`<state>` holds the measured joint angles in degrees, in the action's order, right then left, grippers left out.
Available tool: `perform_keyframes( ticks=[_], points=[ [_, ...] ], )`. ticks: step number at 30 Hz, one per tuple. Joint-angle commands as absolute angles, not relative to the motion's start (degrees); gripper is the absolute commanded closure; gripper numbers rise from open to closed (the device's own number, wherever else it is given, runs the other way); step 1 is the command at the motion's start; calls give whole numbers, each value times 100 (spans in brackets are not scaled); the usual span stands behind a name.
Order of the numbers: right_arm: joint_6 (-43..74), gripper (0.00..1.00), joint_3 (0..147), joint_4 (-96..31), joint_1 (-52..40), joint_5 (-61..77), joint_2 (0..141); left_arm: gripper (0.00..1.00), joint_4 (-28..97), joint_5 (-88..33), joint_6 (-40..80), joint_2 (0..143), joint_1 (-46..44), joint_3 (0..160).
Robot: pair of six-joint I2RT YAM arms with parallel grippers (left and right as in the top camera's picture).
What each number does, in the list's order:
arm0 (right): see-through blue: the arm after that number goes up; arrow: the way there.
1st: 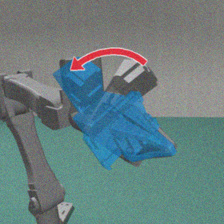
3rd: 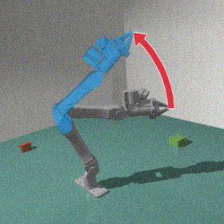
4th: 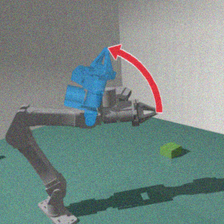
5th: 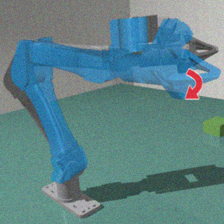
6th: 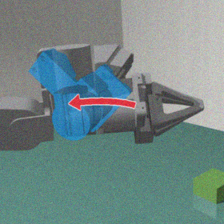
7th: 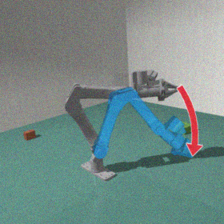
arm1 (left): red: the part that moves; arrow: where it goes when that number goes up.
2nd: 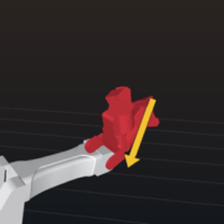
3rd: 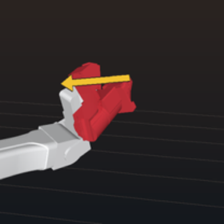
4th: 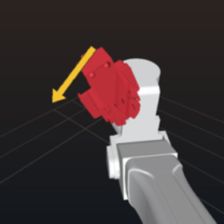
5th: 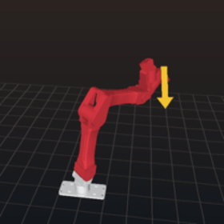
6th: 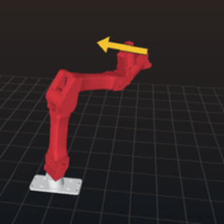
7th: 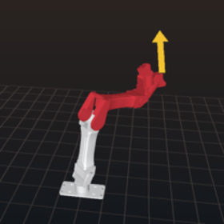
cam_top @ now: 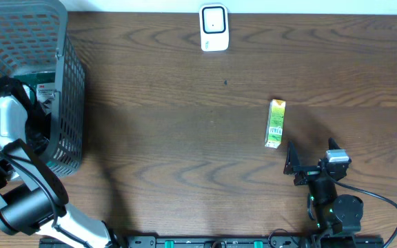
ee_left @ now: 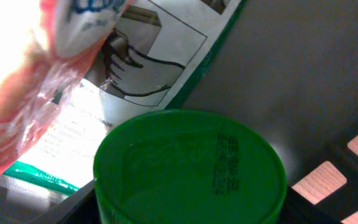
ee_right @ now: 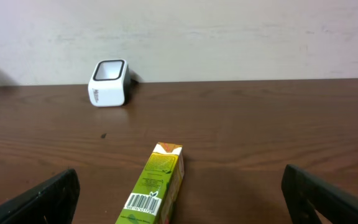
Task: Scan the item barcode
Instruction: 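Reach into the basket and grasp the green-lidded jar with the left gripper, then carry the green-lidded jar to the scanner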
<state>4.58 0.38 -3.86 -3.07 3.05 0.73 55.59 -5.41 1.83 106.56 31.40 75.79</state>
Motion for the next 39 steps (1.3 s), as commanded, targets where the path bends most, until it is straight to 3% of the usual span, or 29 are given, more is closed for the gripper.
perform_keyframes(
  ticks=[1, 12, 19, 25, 28, 39],
  points=[
    [532, 1, 32, -410, -342, 329, 54, 39, 5690, -556, 246, 10486, 3122, 7865],
    [530, 1, 32, -408, -342, 329, 54, 39, 5723, -532, 244, 9240, 3122, 9804],
    [532, 1, 32, -410, -342, 329, 54, 39, 5443, -729, 316, 7747, 2856, 10123],
    [532, 1, 32, -410, -342, 329, 54, 40, 6097, -1852, 714, 6958, 1616, 10068],
    [532, 1, 32, -410, -342, 329, 54, 40, 6410, -1868, 893, 7011, 296, 9662],
    [532, 1, 32, -408, -342, 329, 54, 37, 4947, -2086, 1688, 8584, -2694, 8169]
  ],
)
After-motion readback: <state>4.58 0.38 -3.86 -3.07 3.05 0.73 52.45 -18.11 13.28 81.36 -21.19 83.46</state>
